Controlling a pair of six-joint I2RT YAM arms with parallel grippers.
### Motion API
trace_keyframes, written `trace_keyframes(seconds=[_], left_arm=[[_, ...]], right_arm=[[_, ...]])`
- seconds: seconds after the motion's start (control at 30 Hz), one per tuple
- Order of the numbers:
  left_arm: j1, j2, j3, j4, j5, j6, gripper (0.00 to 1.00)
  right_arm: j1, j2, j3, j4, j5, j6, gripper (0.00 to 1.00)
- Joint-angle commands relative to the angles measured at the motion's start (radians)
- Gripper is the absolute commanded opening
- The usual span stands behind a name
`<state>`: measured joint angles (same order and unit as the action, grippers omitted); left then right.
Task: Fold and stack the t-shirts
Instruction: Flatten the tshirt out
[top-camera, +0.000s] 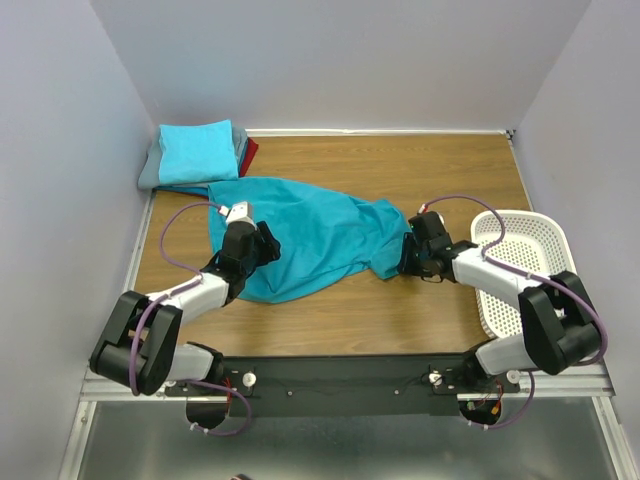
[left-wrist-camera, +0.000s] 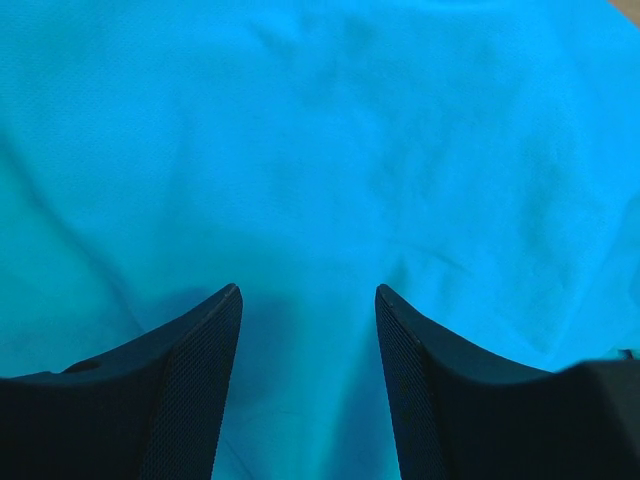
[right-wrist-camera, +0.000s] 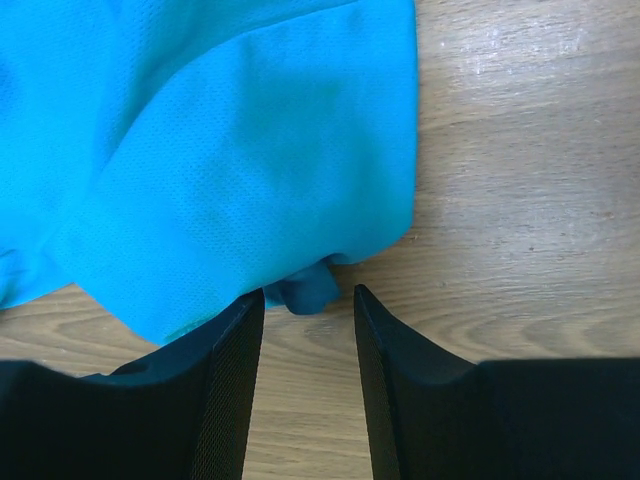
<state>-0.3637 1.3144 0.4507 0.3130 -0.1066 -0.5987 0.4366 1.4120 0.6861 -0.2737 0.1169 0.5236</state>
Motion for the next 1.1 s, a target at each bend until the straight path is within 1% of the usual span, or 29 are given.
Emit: trace_keyframes(seconds=[0.0, 0.17, 0.23, 0.27, 0.3, 0.33, 0.37, 0.4, 0.43, 0.47, 0.57, 0.6, 0.7, 0.87, 1.07], left_arm=[[-0.003, -0.041, -0.006, -0.011, -0.076, -0.047, 0.66], [-0.004, -0.029, -0.012, -0.023, -0.087, -0.073, 0.68], [-0.006, -0.003, -0.009, -0.023, -0.081, -0.075, 0.68], [-0.007, 0.005, -0.004, -0.028, -0.074, -0.070, 0.67], [-0.014, 0.012, 0.008, -0.034, -0.080, -0.067, 0.66], [-0.015, 0.019, 0.013, -0.037, -0.082, -0.066, 0.64], [-0.015, 0.019, 0.016, -0.044, -0.078, -0.064, 0.61], [-0.015, 0.017, 0.013, -0.046, -0.077, -0.064, 0.53], [-0.015, 0.014, 0.011, -0.046, -0.077, -0.064, 0.49], [-0.017, 0.013, 0.009, -0.046, -0.077, -0.064, 0.40], [-0.015, 0.014, 0.013, -0.045, -0.076, -0.062, 0.23], [-0.017, 0.016, 0.013, -0.045, -0.076, -0.061, 0.12], [-0.017, 0.022, 0.019, -0.043, -0.074, -0.058, 0.00], [-0.015, 0.023, 0.035, -0.037, -0.054, -0.042, 0.00], [-0.015, -0.001, 0.034, -0.040, -0.053, -0.035, 0.00]], right_arm=[[-0.002, 0.019, -0.020, 0.034, -0.020, 0.010, 0.49], [-0.002, 0.062, -0.020, 0.054, 0.004, 0.003, 0.47], [-0.002, 0.077, -0.014, 0.064, 0.009, -0.002, 0.43], [-0.002, 0.084, -0.010, 0.065, 0.012, -0.007, 0.37], [-0.002, 0.088, 0.003, 0.065, 0.018, -0.019, 0.34], [-0.004, 0.088, 0.009, 0.062, 0.020, -0.023, 0.26], [-0.002, 0.073, 0.019, 0.062, 0.023, -0.033, 0.22], [-0.002, 0.062, 0.024, 0.061, 0.024, -0.037, 0.18], [-0.002, 0.047, 0.029, 0.059, 0.026, -0.039, 0.15], [-0.002, 0.030, 0.035, 0.050, 0.024, -0.046, 0.08], [-0.004, -0.039, 0.047, 0.007, 0.032, -0.050, 0.00], [-0.002, -0.059, 0.049, -0.007, 0.038, -0.050, 0.01], [-0.002, -0.131, 0.069, -0.096, 0.067, -0.050, 0.00], [-0.002, -0.290, 0.113, -0.229, 0.102, -0.045, 0.00], [-0.002, -0.364, 0.188, -0.386, 0.142, -0.031, 0.00]])
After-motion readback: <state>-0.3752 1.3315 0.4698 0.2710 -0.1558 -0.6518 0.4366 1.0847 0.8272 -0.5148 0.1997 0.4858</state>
